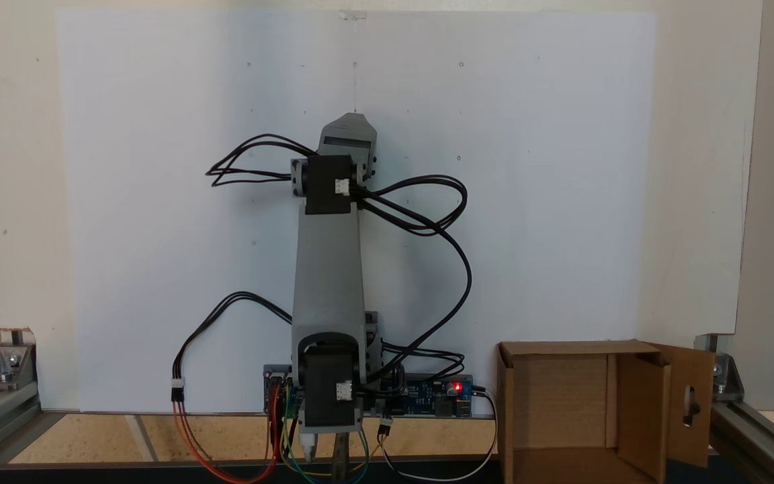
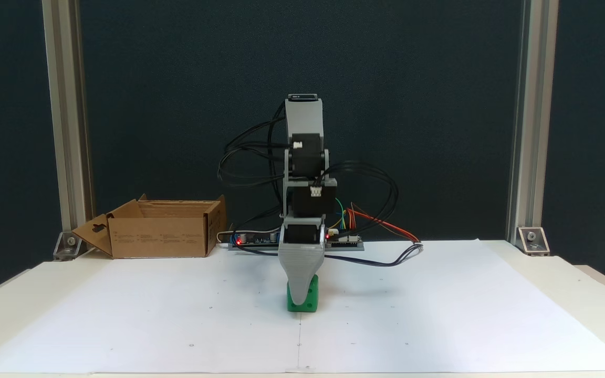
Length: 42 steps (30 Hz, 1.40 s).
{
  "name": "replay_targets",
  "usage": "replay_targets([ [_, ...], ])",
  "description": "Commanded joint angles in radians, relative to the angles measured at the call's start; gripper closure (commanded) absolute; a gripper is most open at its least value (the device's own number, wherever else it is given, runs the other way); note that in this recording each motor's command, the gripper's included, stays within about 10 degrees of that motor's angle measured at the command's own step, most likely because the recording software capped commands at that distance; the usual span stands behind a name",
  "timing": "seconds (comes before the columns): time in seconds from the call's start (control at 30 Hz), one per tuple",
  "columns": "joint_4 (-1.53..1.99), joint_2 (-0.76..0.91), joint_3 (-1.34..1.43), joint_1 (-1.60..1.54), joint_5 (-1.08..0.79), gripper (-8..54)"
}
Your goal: Grasp a green dice and put it in the bin.
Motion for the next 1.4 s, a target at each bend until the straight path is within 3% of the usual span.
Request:
replay_targets([
  [0.0, -0.029, 0.005, -0.023, 0.003, 0.040, 2.6],
  [0.57, -0.052, -0.021, -0.023, 0.026, 0.040, 6.9],
  [0.73, -0.054, -0.026, -0.023, 0.026, 0.041, 14.7],
  [1.03, -0.067, -0.048, -0.023, 0.011, 0.049, 14.7],
  [1.23, -0.071, -0.049, -0.023, 0.014, 0.057, 33.9],
  [1.37, -0.063, -0.043, -0.023, 0.018, 0.061, 34.1],
])
